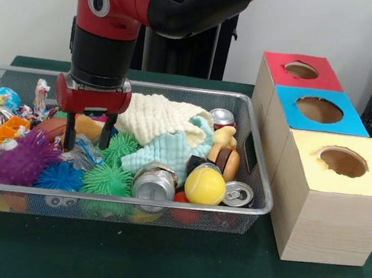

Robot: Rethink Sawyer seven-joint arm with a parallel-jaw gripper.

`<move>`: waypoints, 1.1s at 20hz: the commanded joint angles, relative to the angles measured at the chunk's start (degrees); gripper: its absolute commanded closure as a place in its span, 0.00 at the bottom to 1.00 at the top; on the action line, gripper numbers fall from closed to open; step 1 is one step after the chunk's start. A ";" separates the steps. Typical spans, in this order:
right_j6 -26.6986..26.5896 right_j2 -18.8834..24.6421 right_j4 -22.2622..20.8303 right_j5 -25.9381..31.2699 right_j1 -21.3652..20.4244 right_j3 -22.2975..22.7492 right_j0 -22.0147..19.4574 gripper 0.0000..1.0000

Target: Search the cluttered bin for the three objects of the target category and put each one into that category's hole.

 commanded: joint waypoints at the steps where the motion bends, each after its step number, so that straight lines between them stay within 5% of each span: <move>1: -7.15 8.94 1.85 3.12 0.60 -5.94 -1.61 0.00; 3: -7.89 9.96 2.85 3.57 -0.11 -5.57 -2.03 0.00; 4: -8.19 10.69 2.95 4.10 -0.61 -5.37 -2.15 1.00; 22: -4.12 11.01 1.59 5.05 -0.27 -6.56 -2.12 1.00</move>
